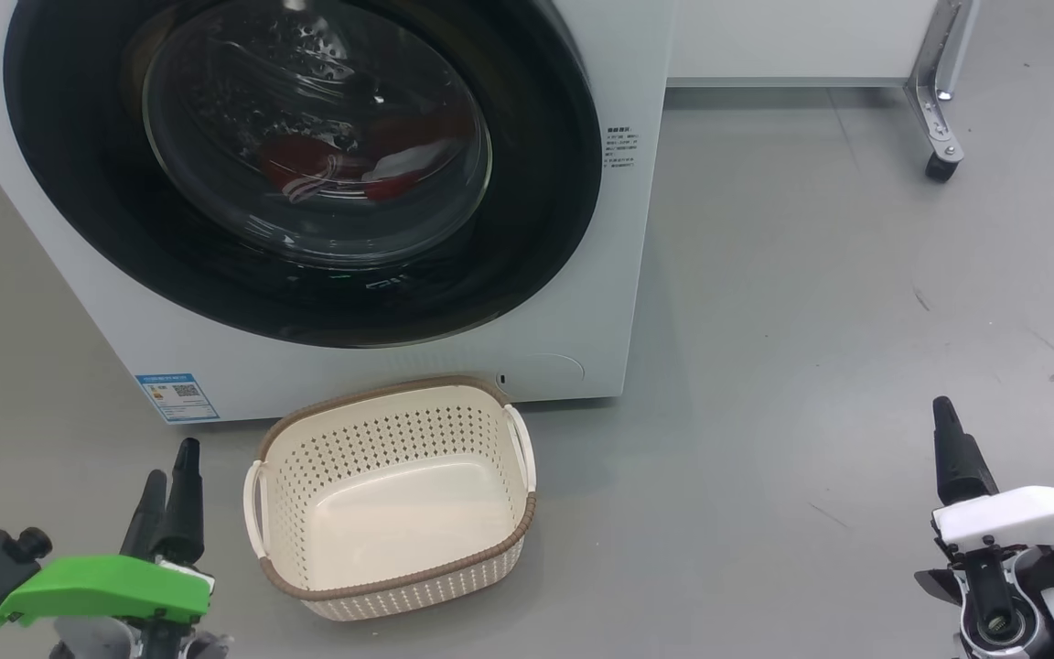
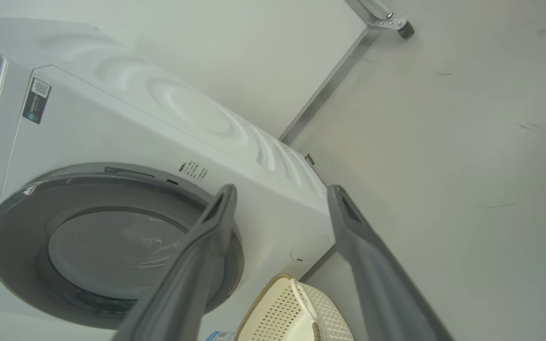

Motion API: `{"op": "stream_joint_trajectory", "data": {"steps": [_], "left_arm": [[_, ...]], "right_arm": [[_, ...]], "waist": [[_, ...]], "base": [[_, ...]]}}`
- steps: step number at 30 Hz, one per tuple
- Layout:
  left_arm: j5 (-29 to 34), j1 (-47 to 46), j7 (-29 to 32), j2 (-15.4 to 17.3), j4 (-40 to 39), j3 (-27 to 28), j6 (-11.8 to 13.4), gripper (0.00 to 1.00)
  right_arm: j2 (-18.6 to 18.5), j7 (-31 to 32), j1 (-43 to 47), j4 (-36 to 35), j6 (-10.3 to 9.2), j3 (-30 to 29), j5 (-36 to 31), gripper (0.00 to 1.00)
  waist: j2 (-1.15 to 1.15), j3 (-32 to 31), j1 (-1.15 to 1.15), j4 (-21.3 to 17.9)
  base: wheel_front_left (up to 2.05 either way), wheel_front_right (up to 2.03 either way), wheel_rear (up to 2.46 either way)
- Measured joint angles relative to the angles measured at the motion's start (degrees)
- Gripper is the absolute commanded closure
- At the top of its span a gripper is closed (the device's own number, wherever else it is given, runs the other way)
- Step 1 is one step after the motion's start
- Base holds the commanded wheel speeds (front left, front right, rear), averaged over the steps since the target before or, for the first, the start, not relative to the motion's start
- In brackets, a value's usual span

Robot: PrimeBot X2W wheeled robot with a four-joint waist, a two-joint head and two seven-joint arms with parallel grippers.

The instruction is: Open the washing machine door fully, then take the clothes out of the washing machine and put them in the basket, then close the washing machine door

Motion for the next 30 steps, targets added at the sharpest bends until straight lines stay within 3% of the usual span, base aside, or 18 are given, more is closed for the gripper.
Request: {"op": "stream_joint_trajectory", "data": {"steps": [11, 30], "left_arm": [[14.4, -0.4, -1.8, 1.4, -1.5, -3.4, 2.6, 0.0], [28.7, -0.4, -5.1, 1.1, -0.9, -7.9, 5.6, 0.0]], "right_arm": [[-1.1, -1.6, -0.5, -1.2, -1.92, 3.7, -14.8, 0.0], [-0.5, -4.3, -0.5, -0.3, -3.89, 7.5, -31.3, 0.0]], "waist": [[0.0, -0.2, 0.01, 0.1], [0.0, -0.5, 0.01, 0.4]], "base": [[0.0, 0.0, 0.0], [0.0, 0.0, 0.0]]}}
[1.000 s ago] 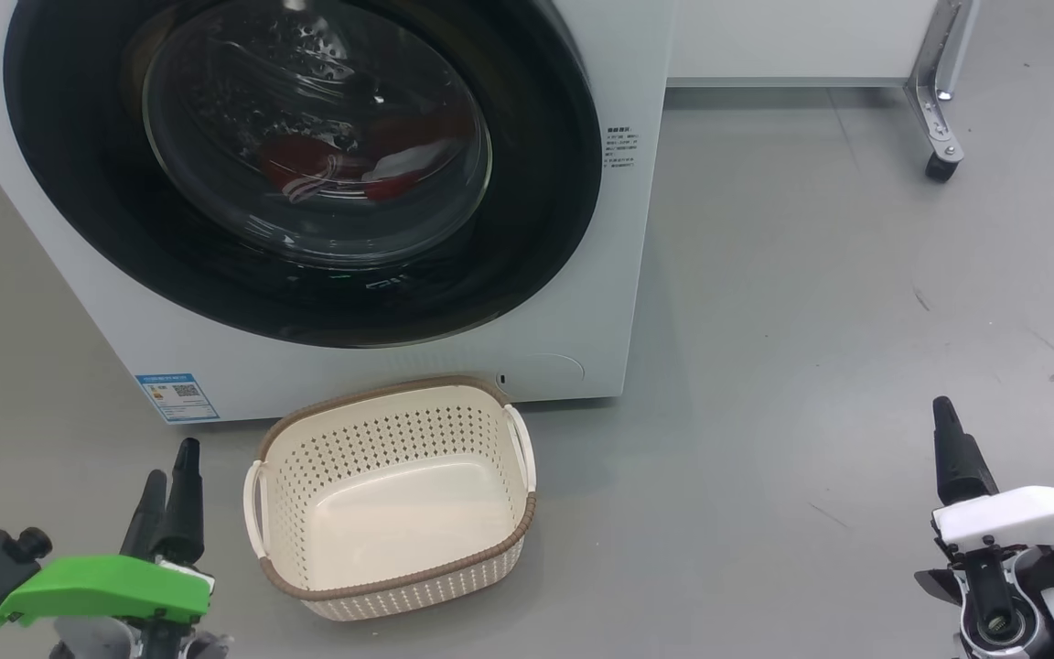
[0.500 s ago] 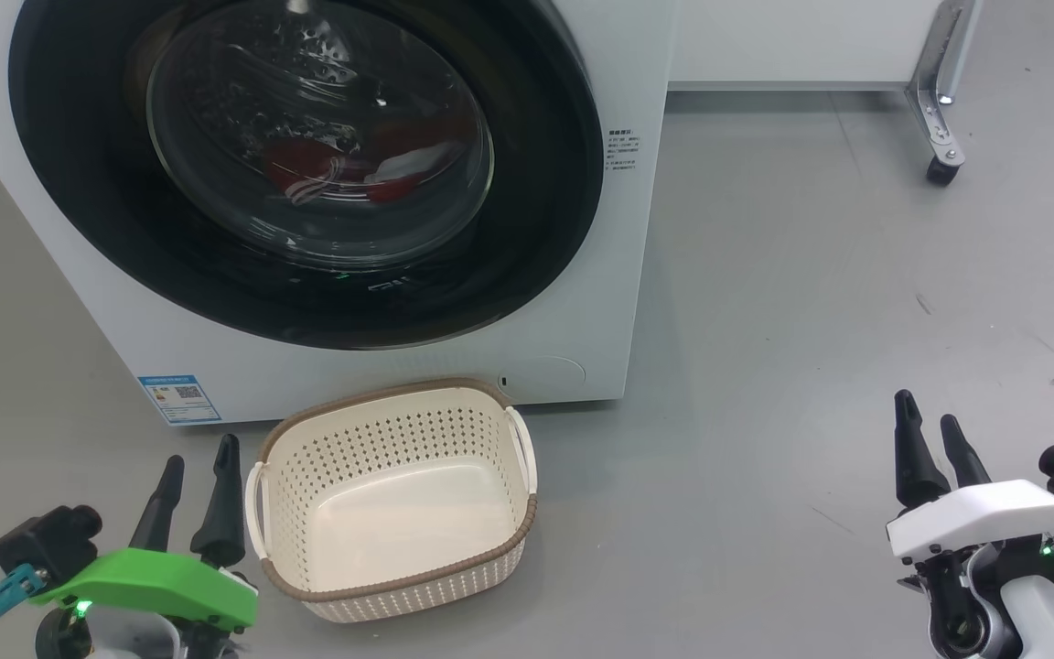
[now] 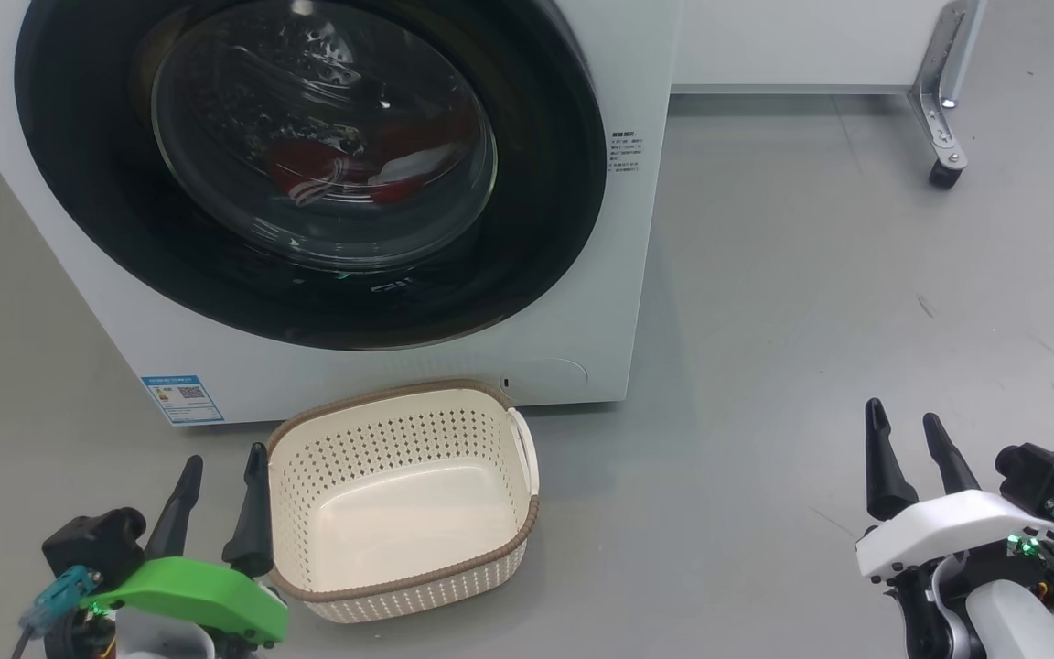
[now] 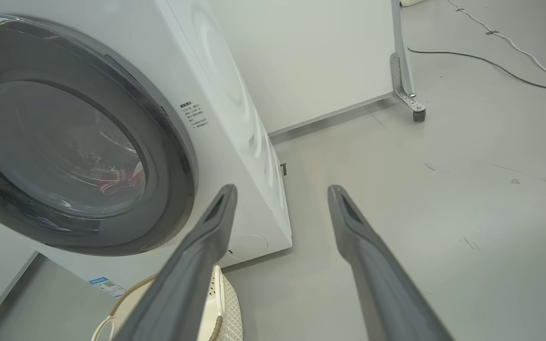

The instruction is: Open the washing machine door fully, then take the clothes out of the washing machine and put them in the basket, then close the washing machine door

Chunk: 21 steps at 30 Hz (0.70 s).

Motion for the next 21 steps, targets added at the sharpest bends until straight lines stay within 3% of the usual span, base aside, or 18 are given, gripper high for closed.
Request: {"op": "stream_joint_trajectory", "data": {"steps": [21], "left_arm": [[13.1, -0.1, -3.2, 0.1, 2.2, -2.0, 2.5, 0.0]], "right_arm": [[1.1, -3.0, 0.0, 1.7, -0.96, 2.1, -16.6, 0.0]], "waist": [[0.0, 0.4, 0.0, 0.2]], "base": [[0.0, 0.0, 0.0]]}}
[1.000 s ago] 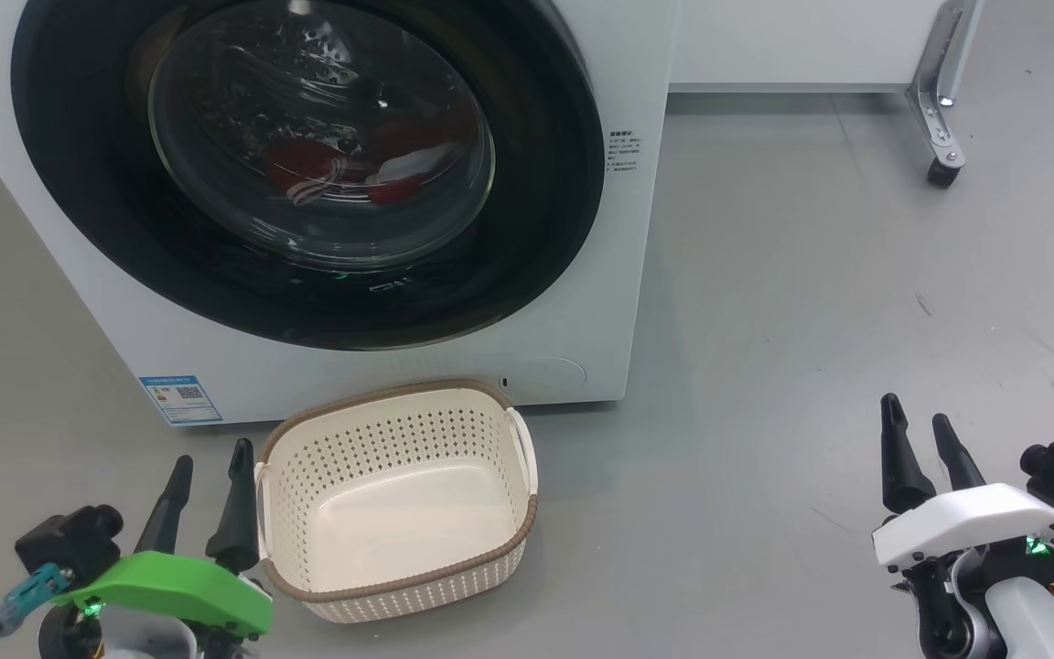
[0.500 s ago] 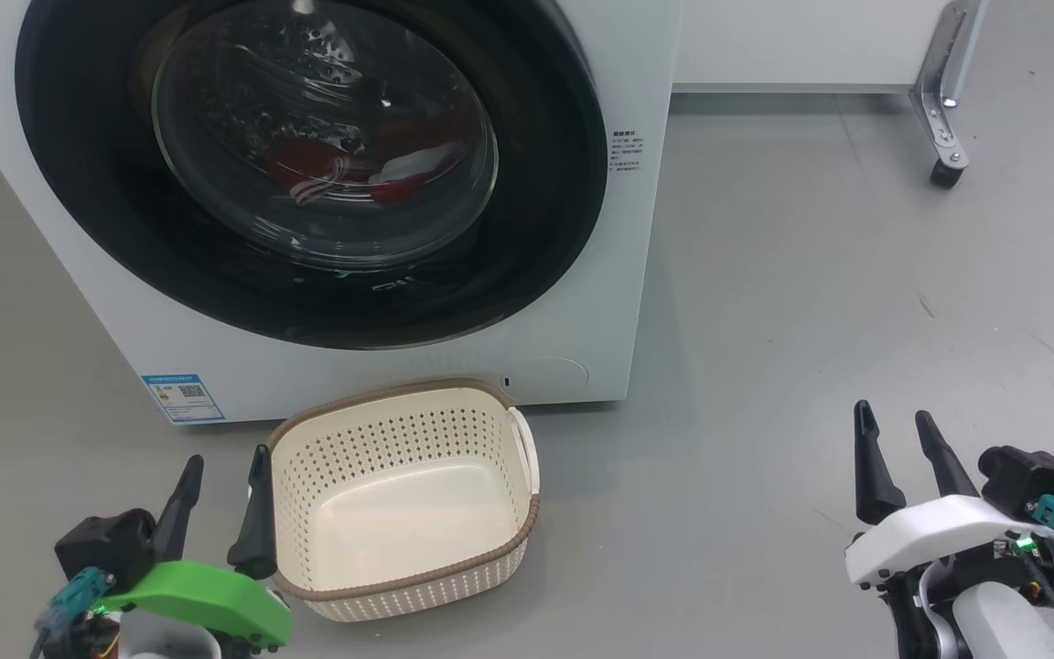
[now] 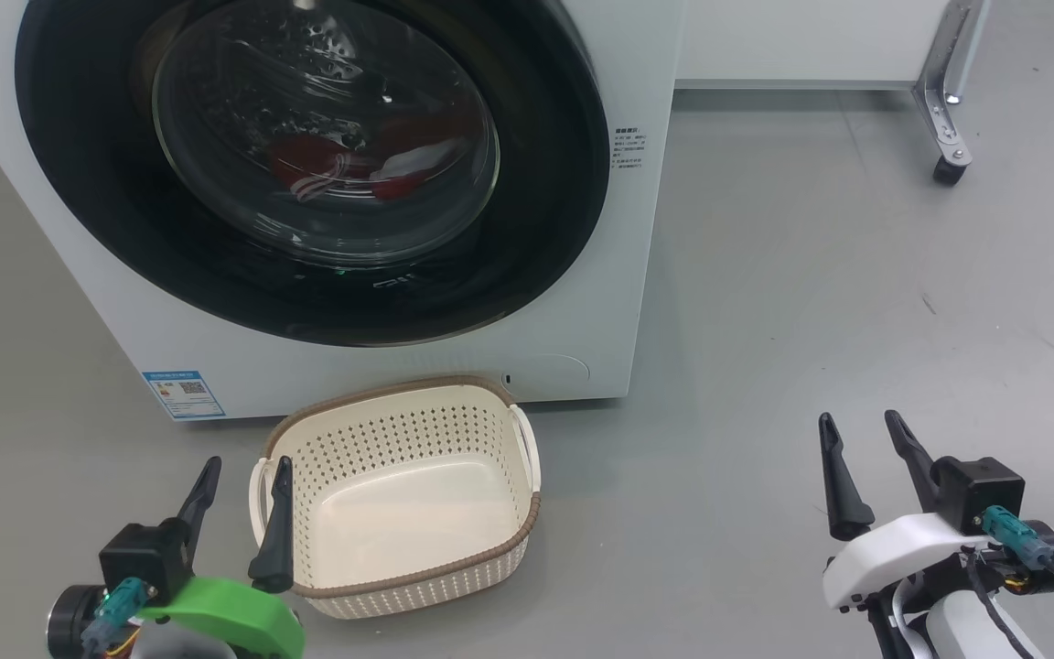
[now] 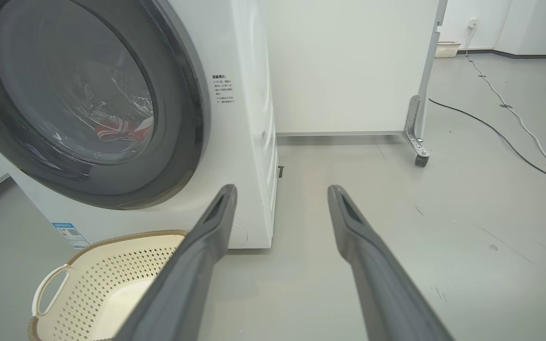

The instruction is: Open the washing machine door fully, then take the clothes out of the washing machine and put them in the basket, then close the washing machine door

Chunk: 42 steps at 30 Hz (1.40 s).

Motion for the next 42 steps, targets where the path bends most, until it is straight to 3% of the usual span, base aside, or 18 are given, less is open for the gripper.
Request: {"op": "stream_joint_trajectory", "data": {"steps": [10, 37, 38, 39, 40, 42], "left_arm": [[5.7, -0.2, -1.5, -0.2, 1.2, -0.3, 1.1, 0.0], [5.6, -1.0, -1.5, -1.5, 3.5, 0.9, 1.6, 0.0], [5.6, -1.0, -1.5, -1.5, 3.6, 0.9, 1.6, 0.0], [5.6, -1.0, -1.5, -1.5, 3.6, 0.9, 1.6, 0.0], [5.6, -1.0, -1.5, -1.5, 3.7, 0.9, 1.6, 0.0], [5.6, -1.0, -1.5, -1.5, 3.8, 0.9, 1.7, 0.0]], "right_arm": [[0.9, -1.1, 0.0, 0.8, -0.51, -0.1, -7.0, 0.0], [2.5, -1.3, 0.0, 1.7, -0.67, -3.7, -7.3, 0.0], [2.6, -1.3, 0.0, 1.8, -0.43, -3.8, -7.3, 0.03], [2.7, -1.3, 0.0, 1.9, -0.43, -3.8, -7.3, 0.55], [2.8, -1.3, 0.0, 1.9, -0.42, -3.9, -7.4, 1.0], [2.9, -1.3, 0.0, 2.1, -0.25, -4.1, -7.4, 1.0]], "waist": [[0.0, 0.1, 0.0, 0.1], [0.0, 0.0, 0.0, -0.3], [0.0, 0.0, 0.0, -0.3], [0.0, 0.0, 0.0, -0.3], [0.0, 0.1, 0.0, -0.3], [0.0, 0.1, 0.0, -0.3]], "base": [[0.0, 0.0, 0.0], [0.0, 0.0, 0.0], [0.0, 0.0, 0.0], [0.0, 0.0, 0.0], [0.0, 0.0, 0.0], [0.0, 0.0, 0.0]]}}
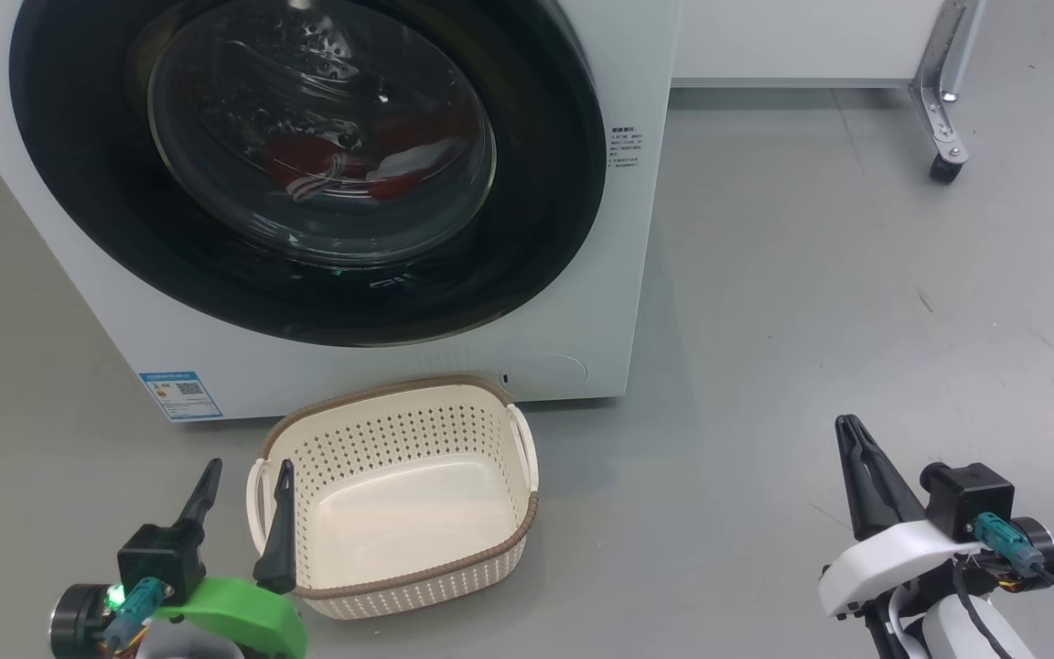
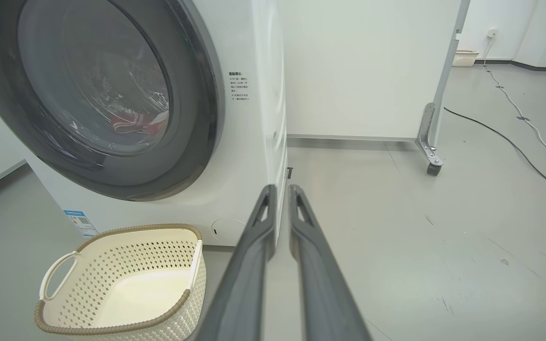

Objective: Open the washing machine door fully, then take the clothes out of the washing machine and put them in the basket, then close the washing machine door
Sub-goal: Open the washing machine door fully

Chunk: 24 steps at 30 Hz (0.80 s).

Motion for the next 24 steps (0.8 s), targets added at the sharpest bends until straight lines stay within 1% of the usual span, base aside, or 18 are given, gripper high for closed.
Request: {"op": "stream_joint_trajectory", "data": {"steps": [2, 11, 14, 16, 19, 24], "left_arm": [[0.0, 0.0, 0.0, 0.0, 0.2, 0.0, 0.0, 0.0], [0.0, -0.1, 0.0, -0.2, 0.9, 0.0, 0.1, 0.0], [0.4, -0.4, 0.0, -0.2, 0.9, 0.0, 0.4, 0.0], [0.4, -0.9, 0.0, -0.3, 0.9, 0.0, 0.4, 0.0], [0.4, -1.8, 0.0, -0.4, 0.7, 0.0, 0.4, 0.0], [0.4, -2.8, 0.0, -0.6, 0.5, 0.0, 0.4, 0.0]], "right_arm": [[0.1, 0.0, 0.0, 0.1, 0.02, -0.2, 0.0, 1.0], [0.8, 0.0, 0.0, 0.2, 1.83, -0.9, 0.2, 1.0], [1.6, 0.0, -0.1, 0.1, 2.37, -2.5, 2.9, 1.0], [2.8, 0.0, -0.6, 0.1, 3.37, -4.3, 7.3, 1.0], [3.9, 0.0, -1.9, 0.2, 4.37, -6.6, 14.1, 1.0], [4.1, -0.1, -3.9, 1.8, 5.06, -10.2, 26.4, 1.0]], "waist": [[0.0, 0.0, 0.0, 0.0], [0.0, 0.2, 0.0, 0.1], [0.0, 0.7, 0.0, 0.3], [0.0, 1.2, 0.0, 0.4], [0.0, 2.1, 0.0, 0.6], [0.0, 3.7, 0.0, 1.2]], "base": [[0.0, 0.0, 0.0], [0.0, 0.0, 0.0], [0.0, 0.0, 0.0], [0.0, 0.0, 0.0], [0.0, 0.0, 0.0], [0.0, 0.0, 0.0]]}}
